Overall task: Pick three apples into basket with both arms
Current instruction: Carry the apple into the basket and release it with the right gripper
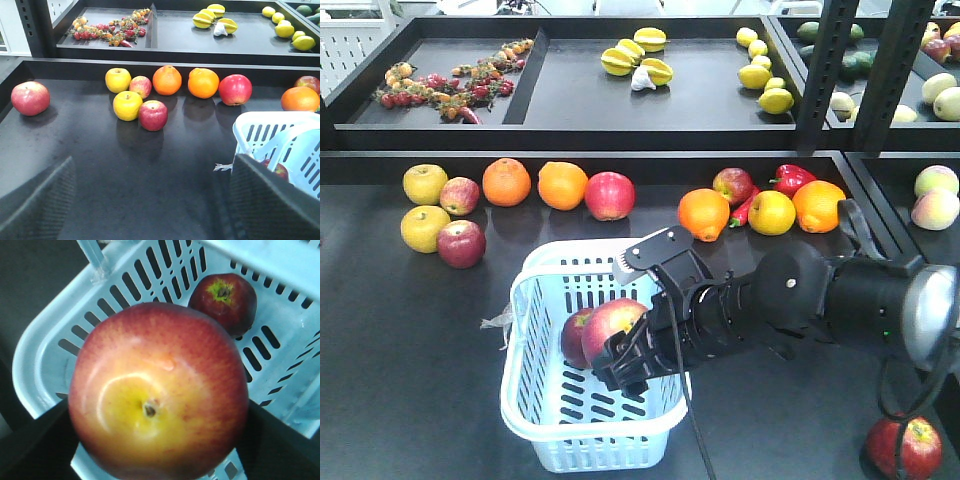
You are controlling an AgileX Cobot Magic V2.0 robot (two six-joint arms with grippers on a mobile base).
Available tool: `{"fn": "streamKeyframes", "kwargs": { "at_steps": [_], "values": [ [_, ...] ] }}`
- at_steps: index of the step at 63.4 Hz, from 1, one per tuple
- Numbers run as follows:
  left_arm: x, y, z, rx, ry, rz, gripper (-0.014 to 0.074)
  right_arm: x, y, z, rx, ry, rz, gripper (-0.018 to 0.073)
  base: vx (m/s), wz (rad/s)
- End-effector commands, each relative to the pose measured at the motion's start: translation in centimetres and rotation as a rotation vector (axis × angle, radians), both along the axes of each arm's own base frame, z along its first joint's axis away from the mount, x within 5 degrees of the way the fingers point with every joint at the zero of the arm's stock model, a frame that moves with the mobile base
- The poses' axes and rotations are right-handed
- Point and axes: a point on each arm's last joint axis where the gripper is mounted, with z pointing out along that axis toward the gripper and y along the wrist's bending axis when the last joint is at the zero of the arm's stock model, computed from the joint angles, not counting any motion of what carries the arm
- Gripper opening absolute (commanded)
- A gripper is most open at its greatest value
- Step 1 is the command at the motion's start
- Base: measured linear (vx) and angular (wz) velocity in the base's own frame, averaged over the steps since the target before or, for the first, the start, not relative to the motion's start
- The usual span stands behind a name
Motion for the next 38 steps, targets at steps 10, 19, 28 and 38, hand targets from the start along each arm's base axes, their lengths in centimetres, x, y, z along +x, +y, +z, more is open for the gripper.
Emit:
{"fn": "streamKeyframes", "kwargs": {
  "at_steps": [10,19,28,38],
  "values": [
    [0.2,-0.1,1.1,-0.003,-0.070,-0.017,0.0593,0.6,0.0,2.3,0.062,-0.083,-0.052,0.0681,0.00,0.00],
    [0.2,-0.1,1.1,-0.003,-0.070,-0.017,0.0593,0.6,0.0,2.3,0.063,-0.082,-0.054,0.0686,0.00,0.00],
    [0.2,-0.1,1.1,-0.003,-0.070,-0.017,0.0593,0.3,0.0,2.3,0.061,-0.070,-0.040,0.0677,0.00,0.00],
    [0.2,-0.1,1.1,-0.003,-0.070,-0.017,0.0593,-0.3,-0.4,3.2,0.061,-0.049,-0.003,0.0659,0.00,0.00]
  ]
}}
